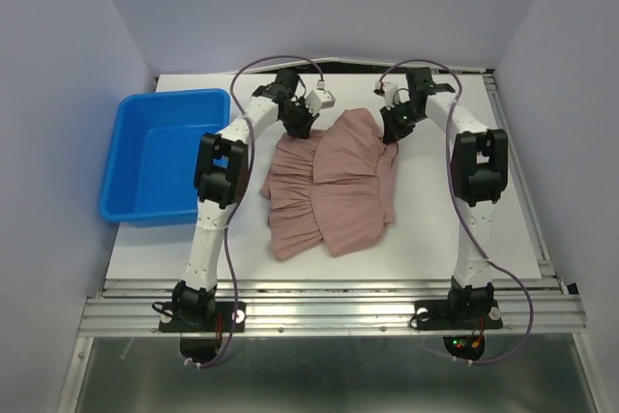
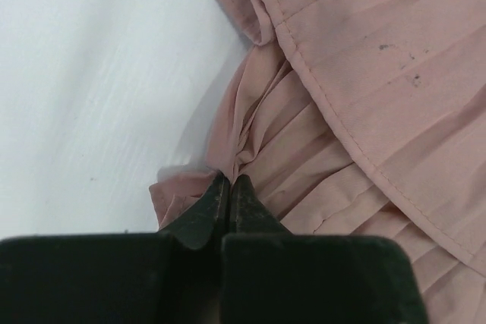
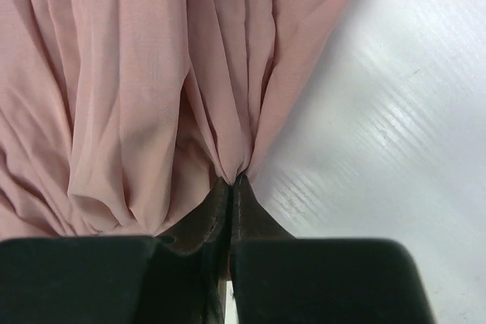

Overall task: Fold and stack the skirts
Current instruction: Fold the skirt

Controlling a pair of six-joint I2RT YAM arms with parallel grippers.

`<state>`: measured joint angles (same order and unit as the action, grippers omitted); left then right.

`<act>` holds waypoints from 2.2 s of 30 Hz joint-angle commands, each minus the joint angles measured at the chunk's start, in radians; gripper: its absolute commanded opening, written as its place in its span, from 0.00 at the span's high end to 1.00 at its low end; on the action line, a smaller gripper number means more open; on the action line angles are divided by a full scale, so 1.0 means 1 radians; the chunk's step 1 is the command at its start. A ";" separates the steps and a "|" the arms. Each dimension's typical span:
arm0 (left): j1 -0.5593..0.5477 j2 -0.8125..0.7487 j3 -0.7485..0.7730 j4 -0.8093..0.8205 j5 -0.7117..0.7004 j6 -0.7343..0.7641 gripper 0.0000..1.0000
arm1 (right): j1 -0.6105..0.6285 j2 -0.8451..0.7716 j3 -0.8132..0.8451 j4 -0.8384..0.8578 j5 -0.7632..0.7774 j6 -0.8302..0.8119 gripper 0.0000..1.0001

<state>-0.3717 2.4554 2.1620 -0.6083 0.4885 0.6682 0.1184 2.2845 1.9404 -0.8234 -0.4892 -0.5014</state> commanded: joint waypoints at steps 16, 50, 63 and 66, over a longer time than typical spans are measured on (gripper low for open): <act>0.020 -0.768 -0.822 0.536 -0.151 0.067 1.00 | 0.001 -0.428 -0.267 0.047 -0.135 -0.227 0.99; -0.058 -0.871 -0.901 0.073 0.079 0.186 0.28 | 0.176 -0.625 -0.564 0.182 -0.034 -0.242 0.99; -0.073 -0.734 -0.921 -0.047 0.088 0.318 0.28 | 0.176 -0.620 -0.567 0.178 -0.015 -0.258 0.99; -0.084 -0.724 -0.927 -0.065 0.087 0.330 0.41 | 0.176 -0.622 -0.571 0.178 -0.018 -0.259 0.99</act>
<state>-0.4385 1.7351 1.2385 -0.6197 0.5495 0.9569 0.3008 1.6672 1.3388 -0.6468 -0.5068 -0.7448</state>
